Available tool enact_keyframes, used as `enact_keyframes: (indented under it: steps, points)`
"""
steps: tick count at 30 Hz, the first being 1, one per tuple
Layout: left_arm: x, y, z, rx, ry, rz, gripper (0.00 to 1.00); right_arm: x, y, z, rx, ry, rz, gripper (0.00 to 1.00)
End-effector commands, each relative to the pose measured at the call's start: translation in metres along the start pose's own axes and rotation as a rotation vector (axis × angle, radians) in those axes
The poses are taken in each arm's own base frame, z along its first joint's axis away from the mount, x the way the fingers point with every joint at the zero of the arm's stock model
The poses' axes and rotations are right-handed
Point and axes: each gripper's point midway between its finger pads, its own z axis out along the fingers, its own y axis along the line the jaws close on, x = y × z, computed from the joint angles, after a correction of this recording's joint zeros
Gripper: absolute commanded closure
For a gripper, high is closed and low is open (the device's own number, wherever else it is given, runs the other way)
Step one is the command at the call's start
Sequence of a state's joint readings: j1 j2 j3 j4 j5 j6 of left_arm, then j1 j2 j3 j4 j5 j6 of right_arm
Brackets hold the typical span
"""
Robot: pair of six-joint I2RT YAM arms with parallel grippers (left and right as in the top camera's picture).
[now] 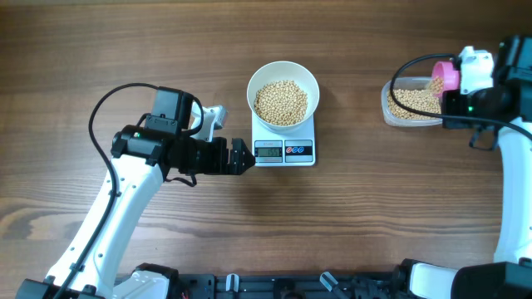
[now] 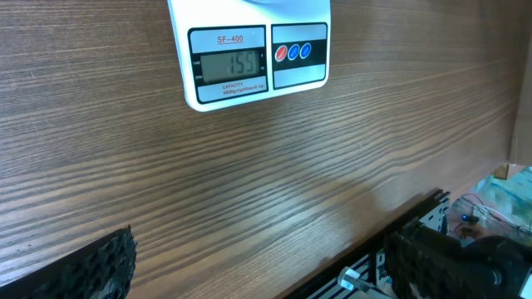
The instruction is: Scoop item into bowl and weigh 150g on scale
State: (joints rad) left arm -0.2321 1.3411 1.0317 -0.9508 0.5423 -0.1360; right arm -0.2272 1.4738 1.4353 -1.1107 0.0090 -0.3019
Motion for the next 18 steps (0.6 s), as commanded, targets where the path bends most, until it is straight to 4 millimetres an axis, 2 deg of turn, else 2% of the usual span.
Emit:
enact_keyframes:
  steps: [1, 9, 18]
  points:
    - [0.0, 0.002, 0.0, -0.01, 0.0, -0.003, 0.0, 0.001, -0.018, 0.006, 0.147, 0.061, -0.071, 0.96]
    - [0.0, 0.002, 0.0, -0.01, 0.0, -0.003, 0.0, 0.0, -0.018, 0.01, 0.183, 0.083, -0.096, 0.96]
    - [0.0, 0.002, 0.0, -0.01, 0.0, -0.003, 0.0, -0.013, -0.01, 0.008, 0.227, 0.053, -0.167, 0.96]
